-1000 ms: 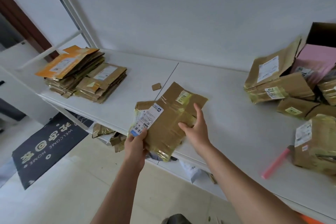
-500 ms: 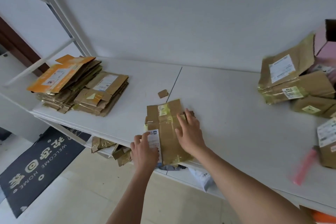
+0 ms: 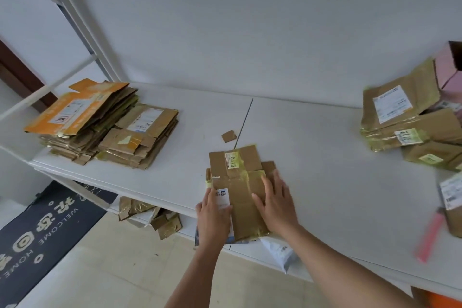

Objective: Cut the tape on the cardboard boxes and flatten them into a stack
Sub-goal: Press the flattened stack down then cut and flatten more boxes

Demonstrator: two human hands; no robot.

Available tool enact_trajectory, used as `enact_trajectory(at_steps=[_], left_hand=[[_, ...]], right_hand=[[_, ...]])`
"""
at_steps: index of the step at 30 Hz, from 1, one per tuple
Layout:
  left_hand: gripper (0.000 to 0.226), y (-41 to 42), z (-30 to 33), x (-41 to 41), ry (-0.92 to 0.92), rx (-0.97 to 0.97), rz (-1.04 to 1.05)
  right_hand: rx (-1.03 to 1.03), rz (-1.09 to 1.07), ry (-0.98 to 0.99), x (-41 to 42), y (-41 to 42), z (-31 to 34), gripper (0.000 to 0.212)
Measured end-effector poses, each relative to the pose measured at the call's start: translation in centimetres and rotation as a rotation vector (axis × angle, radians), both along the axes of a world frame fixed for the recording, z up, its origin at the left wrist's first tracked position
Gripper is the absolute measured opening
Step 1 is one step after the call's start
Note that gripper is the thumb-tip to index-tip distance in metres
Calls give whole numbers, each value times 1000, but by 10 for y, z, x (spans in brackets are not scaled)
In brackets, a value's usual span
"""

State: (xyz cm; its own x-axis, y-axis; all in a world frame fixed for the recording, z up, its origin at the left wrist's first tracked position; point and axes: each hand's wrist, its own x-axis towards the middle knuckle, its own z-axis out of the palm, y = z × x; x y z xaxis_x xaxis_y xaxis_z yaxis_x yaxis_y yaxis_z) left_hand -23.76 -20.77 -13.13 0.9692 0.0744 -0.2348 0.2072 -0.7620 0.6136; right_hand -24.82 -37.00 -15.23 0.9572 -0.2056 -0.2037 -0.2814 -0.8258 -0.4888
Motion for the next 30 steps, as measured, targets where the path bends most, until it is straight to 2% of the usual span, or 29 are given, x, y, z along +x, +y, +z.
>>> enact_trajectory(at_steps=[2,4,6,8,12,16,18,22,28,30], left_hand=[[67,1,8,1,56,-74,210],[65,10,11,7,167,-107,252],[61,25,13,14,202,-222,240],[56,41,21,20,176,-284,198],[47,70,53,31,124,-498,131],[42,101,89,46,75,-676,274],[44,116,105,56,54,-671,320],[55,143,128,73,26,-567,308],[54,170,132,80,138,-595,304],[43,179,128,86,149,-615,357]], right_hand=[[15,-231,-92,-11,13,6,75],[-28,-328,-105,-18,20,8,78],[13,-318,-48,-16,18,11,81],[143,-294,-36,-10,19,16,82],[333,-255,-174,2,34,48,83],[441,-119,-136,25,54,94,93],[551,-44,-66,35,69,109,98],[769,-14,-75,58,90,124,85],[855,-46,-128,93,111,124,76],[888,-86,-119,103,118,123,74]])
